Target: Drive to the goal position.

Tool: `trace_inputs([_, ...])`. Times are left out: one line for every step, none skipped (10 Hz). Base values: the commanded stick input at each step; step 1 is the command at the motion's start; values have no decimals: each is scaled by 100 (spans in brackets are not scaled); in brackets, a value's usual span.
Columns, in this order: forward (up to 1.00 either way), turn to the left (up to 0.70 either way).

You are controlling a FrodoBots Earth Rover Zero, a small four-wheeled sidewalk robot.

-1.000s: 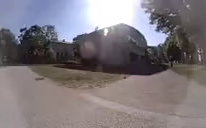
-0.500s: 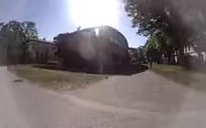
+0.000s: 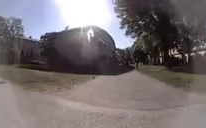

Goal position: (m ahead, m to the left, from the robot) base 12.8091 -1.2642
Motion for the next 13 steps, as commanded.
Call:
trace_inputs([45, 0])
trace_inputs([45, 0])
trace_inputs([45, 0])
trace_inputs([45, 0])
trace_inputs([45, 0])
trace_inputs([45, 0])
trace_inputs([45, 0])
trace_inputs([45, 0])
trace_inputs([45, 0])
trace_inputs([45, 0])
trace_inputs([45, 0])
trace_inputs([45, 0])
trace_inputs([45, 0])
